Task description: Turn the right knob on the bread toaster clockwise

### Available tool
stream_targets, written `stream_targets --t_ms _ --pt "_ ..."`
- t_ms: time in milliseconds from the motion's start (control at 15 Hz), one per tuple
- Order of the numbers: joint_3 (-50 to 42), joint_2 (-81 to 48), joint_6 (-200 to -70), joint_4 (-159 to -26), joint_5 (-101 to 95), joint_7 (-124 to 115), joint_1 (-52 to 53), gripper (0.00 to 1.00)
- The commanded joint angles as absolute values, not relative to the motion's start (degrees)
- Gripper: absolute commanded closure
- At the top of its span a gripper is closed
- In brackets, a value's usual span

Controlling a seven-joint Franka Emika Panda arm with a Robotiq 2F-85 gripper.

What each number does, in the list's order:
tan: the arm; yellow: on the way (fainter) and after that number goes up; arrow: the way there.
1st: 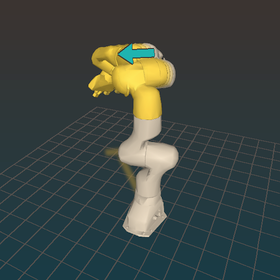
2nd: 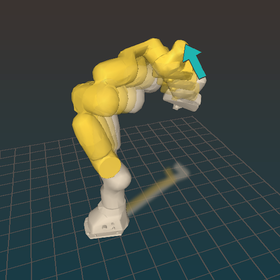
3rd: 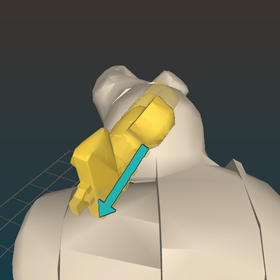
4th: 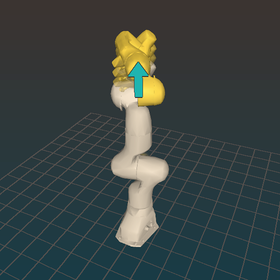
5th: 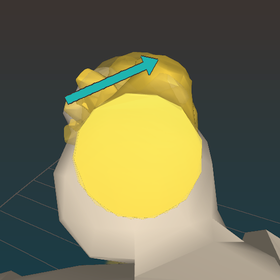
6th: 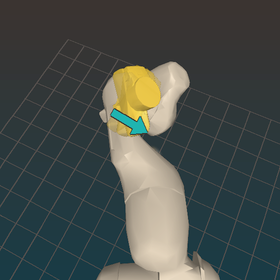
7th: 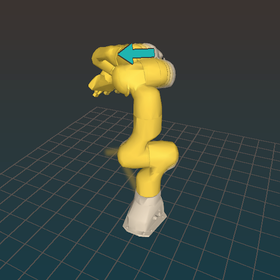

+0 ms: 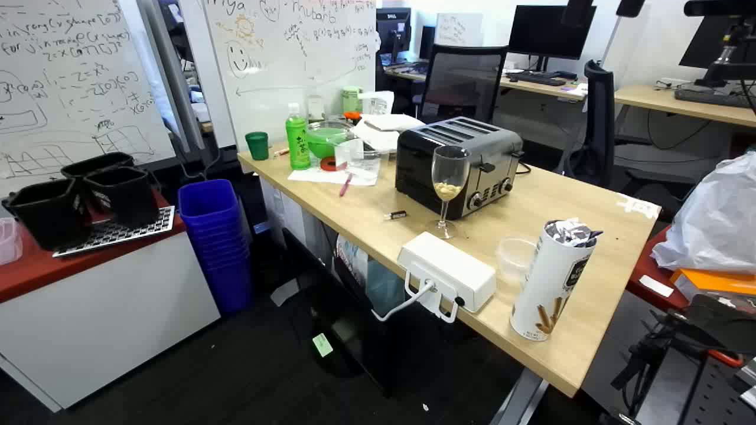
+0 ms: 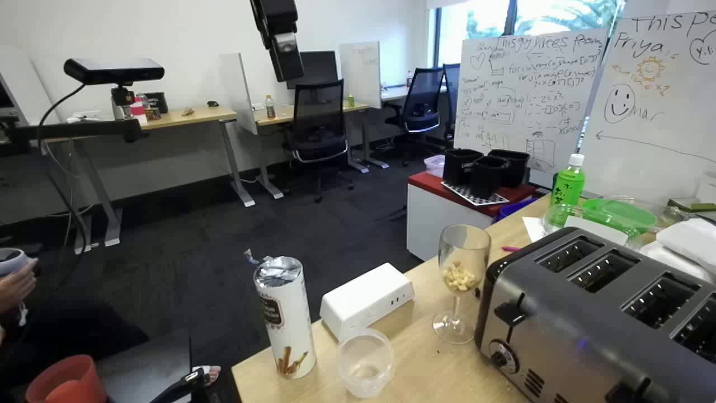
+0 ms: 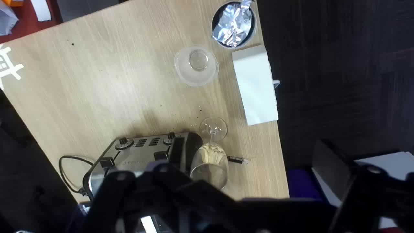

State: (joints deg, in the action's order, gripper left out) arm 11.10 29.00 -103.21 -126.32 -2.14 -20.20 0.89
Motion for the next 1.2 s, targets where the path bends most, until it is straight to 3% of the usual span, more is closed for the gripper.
stream_targets --t_ms 0,1133 --pt "10.7 28.9 -103.1 -126.2 -2.4 -20.4 1.4 0.00" --pt "0.5 24.6 -111.3 -134.5 11.2 -36.2 -6.4 0.00"
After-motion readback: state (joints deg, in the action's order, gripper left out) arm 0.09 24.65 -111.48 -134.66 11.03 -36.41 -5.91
